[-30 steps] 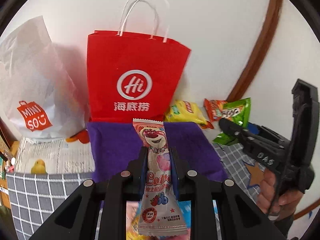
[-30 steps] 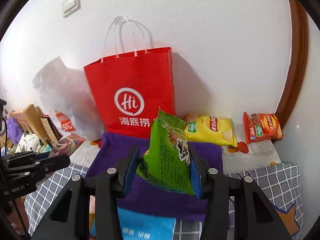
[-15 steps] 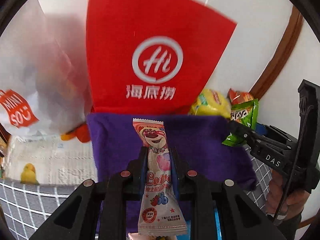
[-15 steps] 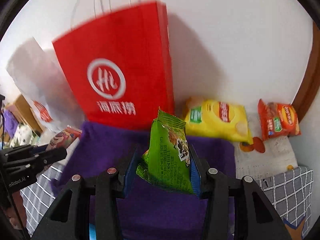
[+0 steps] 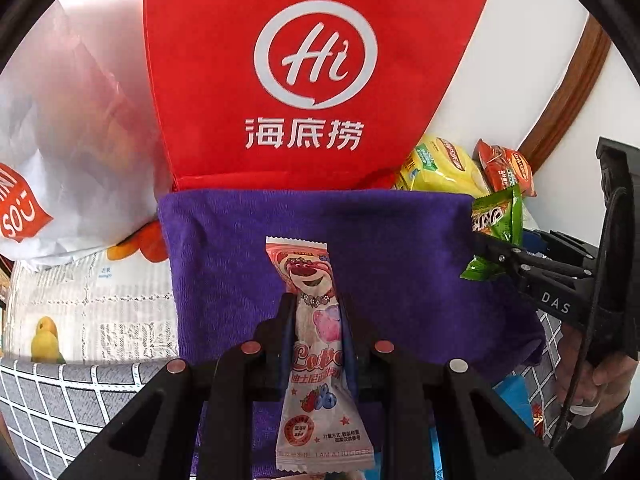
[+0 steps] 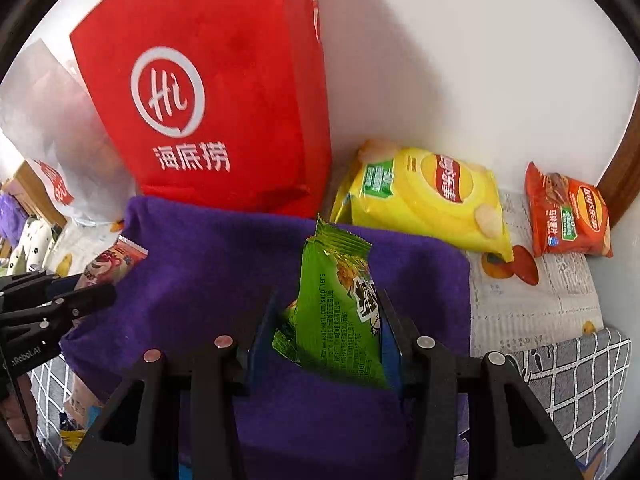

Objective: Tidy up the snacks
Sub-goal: 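Lower the Lotso wrapper onto the towel with the left tool while the right tool lowers the green bag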

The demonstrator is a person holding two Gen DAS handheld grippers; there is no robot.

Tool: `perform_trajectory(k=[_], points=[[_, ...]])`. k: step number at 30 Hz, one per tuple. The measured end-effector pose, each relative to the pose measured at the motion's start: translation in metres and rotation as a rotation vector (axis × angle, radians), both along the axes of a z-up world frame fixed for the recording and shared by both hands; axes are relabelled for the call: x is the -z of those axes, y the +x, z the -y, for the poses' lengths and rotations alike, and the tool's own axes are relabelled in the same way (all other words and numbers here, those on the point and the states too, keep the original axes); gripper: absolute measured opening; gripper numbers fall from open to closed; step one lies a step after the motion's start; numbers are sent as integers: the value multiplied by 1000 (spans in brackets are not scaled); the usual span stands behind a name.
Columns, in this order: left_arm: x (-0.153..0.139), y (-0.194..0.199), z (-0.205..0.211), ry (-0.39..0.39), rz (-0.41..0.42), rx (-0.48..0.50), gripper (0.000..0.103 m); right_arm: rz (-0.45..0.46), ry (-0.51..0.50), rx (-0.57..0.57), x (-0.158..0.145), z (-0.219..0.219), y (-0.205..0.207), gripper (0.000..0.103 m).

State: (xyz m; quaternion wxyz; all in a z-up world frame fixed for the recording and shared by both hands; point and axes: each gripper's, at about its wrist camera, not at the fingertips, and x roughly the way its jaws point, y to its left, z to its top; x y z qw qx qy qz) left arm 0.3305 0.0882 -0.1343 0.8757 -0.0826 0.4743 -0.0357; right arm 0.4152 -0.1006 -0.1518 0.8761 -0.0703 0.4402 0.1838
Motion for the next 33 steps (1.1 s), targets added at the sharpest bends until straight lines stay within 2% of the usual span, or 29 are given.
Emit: perform_trajectory(k=[15,29,33], points=[[24,12,-4,-14,-74,-23,20,-48,-67,-12,23,-6,5,47],[36,19,0,-9,-111,-29,20,-76,-87,-10,28,-9,7,47],[35,19,2,-8,-108,-26,20,-104,-59,-22,27,-9,7,48]])
